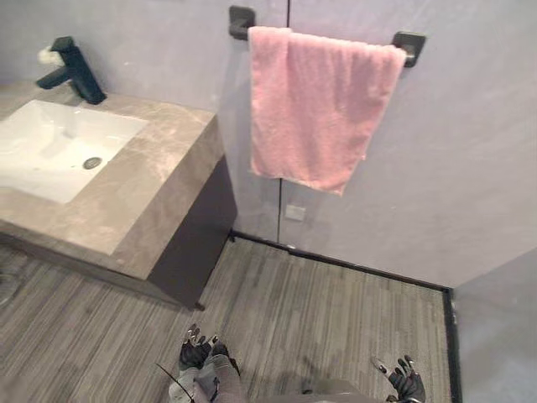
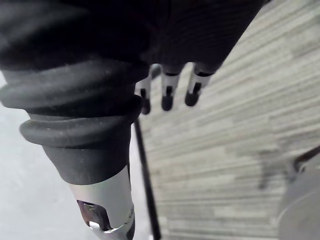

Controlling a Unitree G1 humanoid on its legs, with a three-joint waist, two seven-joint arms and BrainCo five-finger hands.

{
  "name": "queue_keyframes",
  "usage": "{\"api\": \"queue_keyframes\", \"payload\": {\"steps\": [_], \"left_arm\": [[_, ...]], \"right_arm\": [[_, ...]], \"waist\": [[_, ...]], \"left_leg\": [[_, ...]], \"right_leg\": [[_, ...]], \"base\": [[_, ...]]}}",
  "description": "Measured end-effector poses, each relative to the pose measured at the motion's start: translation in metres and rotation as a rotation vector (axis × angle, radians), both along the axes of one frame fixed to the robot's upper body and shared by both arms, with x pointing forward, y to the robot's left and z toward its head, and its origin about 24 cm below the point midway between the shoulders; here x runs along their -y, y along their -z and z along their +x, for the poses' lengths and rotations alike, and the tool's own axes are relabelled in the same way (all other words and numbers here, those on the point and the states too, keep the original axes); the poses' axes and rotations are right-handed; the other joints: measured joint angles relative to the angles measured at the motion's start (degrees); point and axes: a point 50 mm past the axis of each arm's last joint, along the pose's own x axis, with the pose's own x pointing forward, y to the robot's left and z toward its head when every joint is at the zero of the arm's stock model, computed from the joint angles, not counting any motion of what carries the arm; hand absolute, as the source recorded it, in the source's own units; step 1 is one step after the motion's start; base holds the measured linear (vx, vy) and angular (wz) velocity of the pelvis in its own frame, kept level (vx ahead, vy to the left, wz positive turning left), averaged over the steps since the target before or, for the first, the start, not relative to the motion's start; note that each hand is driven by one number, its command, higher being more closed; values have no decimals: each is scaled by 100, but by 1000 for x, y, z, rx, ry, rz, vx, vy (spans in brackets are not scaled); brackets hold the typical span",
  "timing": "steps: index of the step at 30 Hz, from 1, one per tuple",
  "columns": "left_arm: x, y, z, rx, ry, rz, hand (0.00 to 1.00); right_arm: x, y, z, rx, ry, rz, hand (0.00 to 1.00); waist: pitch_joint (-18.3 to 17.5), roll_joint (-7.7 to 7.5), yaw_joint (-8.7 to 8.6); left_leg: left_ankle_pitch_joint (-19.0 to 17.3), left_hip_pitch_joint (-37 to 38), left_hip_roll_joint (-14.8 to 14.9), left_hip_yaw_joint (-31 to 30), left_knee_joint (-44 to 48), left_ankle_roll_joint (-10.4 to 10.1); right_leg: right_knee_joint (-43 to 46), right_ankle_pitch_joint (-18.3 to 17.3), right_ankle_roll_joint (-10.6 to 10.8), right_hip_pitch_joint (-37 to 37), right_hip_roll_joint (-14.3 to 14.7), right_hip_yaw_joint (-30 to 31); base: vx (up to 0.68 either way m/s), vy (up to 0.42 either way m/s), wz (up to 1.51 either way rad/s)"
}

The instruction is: Organize washtable

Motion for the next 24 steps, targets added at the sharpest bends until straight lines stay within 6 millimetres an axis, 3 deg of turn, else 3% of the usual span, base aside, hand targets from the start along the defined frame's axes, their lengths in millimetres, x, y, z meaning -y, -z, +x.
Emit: {"api": "queue_keyframes", "payload": {"steps": [1,2,3,4,5,7,9,10,11,12,13,16,18,22,24], "left_arm": [[2,-2,4,15,4,-2,0],[3,-8,15,52,24,2,0],[-1,-15,25,92,45,24,0],[-7,-18,32,109,37,39,0],[-9,-22,39,131,46,49,0],[0,-21,44,130,97,42,0],[17,-26,55,160,173,22,0],[23,-27,55,165,203,18,0],[26,-29,58,180,215,13,0],[26,-30,60,180,219,14,0],[26,-28,59,167,220,11,0],[27,-21,54,129,239,8,0],[18,-21,52,116,251,32,0],[-3,-23,50,109,264,92,0],[-15,-25,51,109,246,124,0]], "right_arm": [[1,0,-2,-3,1,-3,0],[-3,2,-5,-17,4,16,0],[-12,7,-10,-34,5,54,0],[-17,8,-14,-36,26,67,0],[-20,9,-16,-37,50,78,0],[-12,10,-24,-54,109,63,0],[-4,14,-37,-99,173,57,0],[-3,17,-47,-134,219,62,0],[-5,19,-54,-161,267,73,0],[-6,20,-54,-160,285,78,0],[-2,20,-56,-158,333,81,0],[-3,22,-59,-173,377,89,0],[-1,21,-53,-157,391,87,0],[-1,19,-27,-101,348,85,0],[-6,16,-9,-65,274,79,0]], "waist": [[-40,187,-20],[6,169,-88],[-89,2,-310],[-115,-182,-524],[-92,-254,-492],[-65,-157,-605],[-50,-88,-540],[-174,-107,-618],[-351,-218,-803],[-352,-135,-831],[-314,-41,-845],[-292,-17,-808],[-268,24,-796],[-250,41,-660],[-213,7,-623]], "left_leg": [[-67,-33,22,265,-103,62],[48,-104,-93,295,-344,-40],[718,163,-691,-96,-1739,-492],[439,217,-702,376,-1445,11],[-52,450,-282,1008,-508,-8],[-248,910,76,1340,-371,-212],[-164,972,-103,1579,-721,-310],[65,1067,-660,1316,-1572,-622],[-21,1117,-967,1207,-2092,-411],[-186,1052,-806,1471,-1798,-355],[-279,1088,-470,1785,-1560,-581],[-125,1094,-800,1785,-1946,-515],[79,1085,-1031,1636,-2284,-378],[470,1206,-1225,1563,-3027,-418],[562,1187,-1297,1481,-3212,-372]], "right_leg": [[132,-6,10,-82,68,-205],[331,-34,-84,-258,49,-332],[-327,-3,-397,-318,127,-258],[-652,433,-162,-149,-73,-394],[-665,523,-155,-24,-155,-724],[-549,528,-165,49,-275,-1180],[-387,489,-102,28,-503,-1500],[-498,411,-9,-29,-683,-1645],[-775,522,320,-46,-960,-1909],[-777,572,341,-55,-990,-2045],[-690,601,393,-66,-1023,-2226],[-817,956,474,-17,-1219,-2335],[-1071,1418,478,36,-1262,-2445],[-1187,2069,487,-66,-1225,-2456],[-1217,2175,552,-81,-1238,-2496]], "base": [[-50,90,117],[-122,29,161],[-127,13,226],[-101,0,211],[-1,-3,153],[-59,104,124],[-90,169,120],[-63,142,137],[-35,147,141],[26,177,122],[45,196,88],[-19,229,52],[-14,259,46],[-39,122,16],[-45,42,23]]}}
